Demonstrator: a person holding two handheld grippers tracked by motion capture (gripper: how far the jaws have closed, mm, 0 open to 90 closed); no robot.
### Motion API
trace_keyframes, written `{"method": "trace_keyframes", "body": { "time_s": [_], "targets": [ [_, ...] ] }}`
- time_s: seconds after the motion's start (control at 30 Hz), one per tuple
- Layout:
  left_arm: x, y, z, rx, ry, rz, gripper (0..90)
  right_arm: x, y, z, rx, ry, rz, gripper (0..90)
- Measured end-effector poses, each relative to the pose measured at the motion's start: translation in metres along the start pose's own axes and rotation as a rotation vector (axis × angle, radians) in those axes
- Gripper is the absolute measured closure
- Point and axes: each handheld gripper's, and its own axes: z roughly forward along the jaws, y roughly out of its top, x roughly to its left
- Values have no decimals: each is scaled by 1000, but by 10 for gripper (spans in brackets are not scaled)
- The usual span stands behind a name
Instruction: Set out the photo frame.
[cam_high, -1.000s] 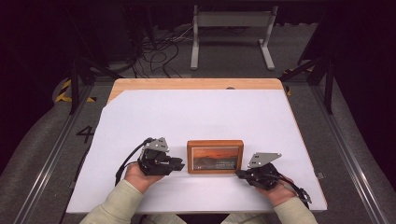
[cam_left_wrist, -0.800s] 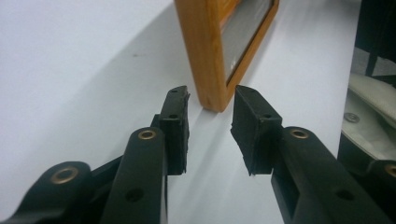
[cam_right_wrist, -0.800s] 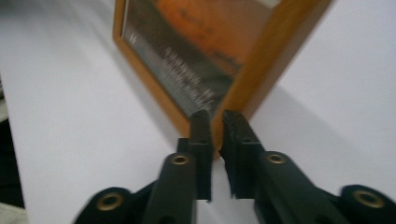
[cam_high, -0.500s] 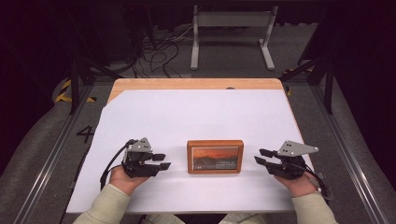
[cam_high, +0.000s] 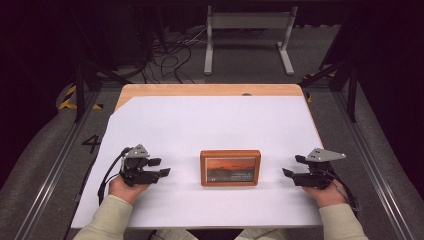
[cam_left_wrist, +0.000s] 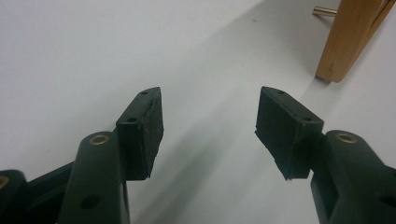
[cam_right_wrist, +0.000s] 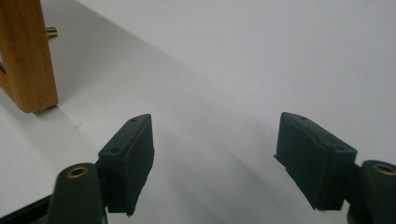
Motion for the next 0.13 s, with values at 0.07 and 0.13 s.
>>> {"method": "trace_keyframes", "body": {
  "time_s": [0.07, 0.13],
  "targets": [
    [0, 0, 1, 3, -2, 4, 394, 1, 0, 1, -8, -1, -4, 248],
    [0, 0, 2, 6, -4, 6, 390, 2, 1, 1, -10, -2, -5, 244]
  ]
}}
